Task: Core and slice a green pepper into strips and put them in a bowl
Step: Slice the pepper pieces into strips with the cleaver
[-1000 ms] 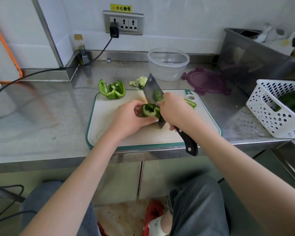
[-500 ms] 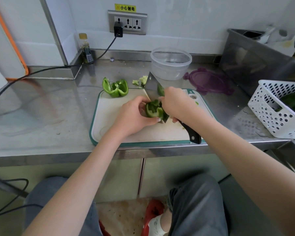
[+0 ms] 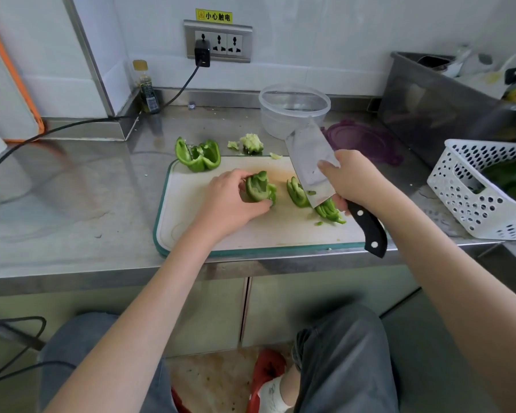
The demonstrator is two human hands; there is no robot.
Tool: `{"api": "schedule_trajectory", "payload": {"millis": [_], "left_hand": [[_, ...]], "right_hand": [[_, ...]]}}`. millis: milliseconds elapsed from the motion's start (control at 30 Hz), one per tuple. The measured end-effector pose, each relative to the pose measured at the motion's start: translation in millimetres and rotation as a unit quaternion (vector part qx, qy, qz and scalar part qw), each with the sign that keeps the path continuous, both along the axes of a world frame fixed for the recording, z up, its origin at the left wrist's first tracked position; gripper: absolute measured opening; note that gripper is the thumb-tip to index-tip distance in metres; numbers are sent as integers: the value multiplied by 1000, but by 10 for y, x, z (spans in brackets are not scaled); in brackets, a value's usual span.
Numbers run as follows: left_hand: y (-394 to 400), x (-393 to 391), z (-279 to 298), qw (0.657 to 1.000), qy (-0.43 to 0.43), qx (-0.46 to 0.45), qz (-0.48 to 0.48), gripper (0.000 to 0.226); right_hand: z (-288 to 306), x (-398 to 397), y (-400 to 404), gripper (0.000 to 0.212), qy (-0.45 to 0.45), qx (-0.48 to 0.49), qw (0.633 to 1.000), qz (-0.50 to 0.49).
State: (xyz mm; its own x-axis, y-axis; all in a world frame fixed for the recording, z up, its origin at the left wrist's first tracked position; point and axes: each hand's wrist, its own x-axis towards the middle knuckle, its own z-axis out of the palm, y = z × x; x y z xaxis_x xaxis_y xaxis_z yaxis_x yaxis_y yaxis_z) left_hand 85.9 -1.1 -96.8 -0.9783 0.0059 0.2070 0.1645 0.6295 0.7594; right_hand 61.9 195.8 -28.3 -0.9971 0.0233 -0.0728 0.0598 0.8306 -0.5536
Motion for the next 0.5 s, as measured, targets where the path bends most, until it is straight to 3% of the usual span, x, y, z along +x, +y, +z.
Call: {"api": "schedule_trajectory", "payload": {"millis": [300, 500], "left_hand": [[15, 31, 16, 996, -9, -75, -37, 66], [5, 5, -28, 999, -5, -19, -41, 74]], "right_hand": [[72, 92, -77, 55, -4, -30, 999, 24], [72, 137, -252, 46, -28, -9, 999, 39]]}}
